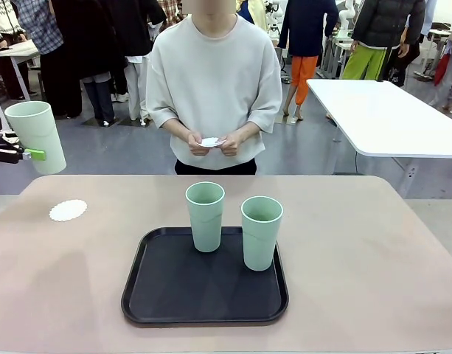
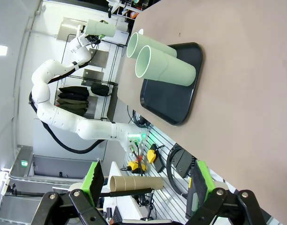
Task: Place coasters on the table and set cups on them.
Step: Pick up one Reusable plastic cup and place it on a coaster set by the human.
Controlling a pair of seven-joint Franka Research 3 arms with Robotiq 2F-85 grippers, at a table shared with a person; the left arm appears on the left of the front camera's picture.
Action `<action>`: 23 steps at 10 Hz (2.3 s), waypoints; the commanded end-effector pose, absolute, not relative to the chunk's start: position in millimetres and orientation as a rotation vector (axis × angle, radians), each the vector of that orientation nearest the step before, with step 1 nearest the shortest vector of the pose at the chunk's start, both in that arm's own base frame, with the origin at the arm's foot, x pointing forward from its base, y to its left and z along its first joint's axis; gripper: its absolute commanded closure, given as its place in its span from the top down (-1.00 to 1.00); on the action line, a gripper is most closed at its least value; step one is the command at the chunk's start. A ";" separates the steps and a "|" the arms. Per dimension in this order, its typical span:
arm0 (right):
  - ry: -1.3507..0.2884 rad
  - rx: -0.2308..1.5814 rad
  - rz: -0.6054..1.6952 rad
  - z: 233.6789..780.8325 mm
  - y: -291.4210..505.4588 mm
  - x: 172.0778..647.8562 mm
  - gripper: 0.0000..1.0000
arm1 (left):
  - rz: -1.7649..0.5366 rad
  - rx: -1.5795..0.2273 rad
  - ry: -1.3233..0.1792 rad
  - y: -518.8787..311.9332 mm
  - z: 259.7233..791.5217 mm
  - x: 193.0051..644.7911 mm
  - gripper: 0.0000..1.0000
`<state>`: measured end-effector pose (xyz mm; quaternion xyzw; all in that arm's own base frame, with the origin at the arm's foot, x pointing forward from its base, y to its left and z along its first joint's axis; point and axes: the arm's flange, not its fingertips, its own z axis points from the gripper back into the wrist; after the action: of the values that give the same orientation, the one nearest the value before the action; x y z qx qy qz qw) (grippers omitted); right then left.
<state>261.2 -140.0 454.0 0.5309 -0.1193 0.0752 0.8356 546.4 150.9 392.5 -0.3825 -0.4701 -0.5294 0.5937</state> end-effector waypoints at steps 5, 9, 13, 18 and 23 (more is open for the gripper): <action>-0.263 1.138 0.171 455.8 -139.1 261.6 1.00 | -1.377 -0.909 -1.150 161.9 389.5 567.5 0.68; -0.263 1.138 0.171 455.8 -139.1 261.6 1.00 | -1.341 -1.063 -1.073 184.6 359.3 598.0 0.68; -0.263 1.138 0.171 455.8 -139.1 261.6 1.00 | -1.309 -1.109 -1.011 181.8 322.4 600.9 0.68; -0.263 1.138 0.171 455.8 -139.1 261.6 1.00 | -1.253 -1.002 -1.047 172.3 281.1 589.9 0.68; -0.263 1.138 0.171 455.8 -139.1 261.6 1.00 | -1.238 -1.025 -1.057 164.8 262.2 586.9 0.68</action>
<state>261.3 -139.9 454.0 0.5308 -0.1193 0.0752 0.8357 591.6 166.2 262.7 -0.4460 -0.4373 -0.5259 0.5773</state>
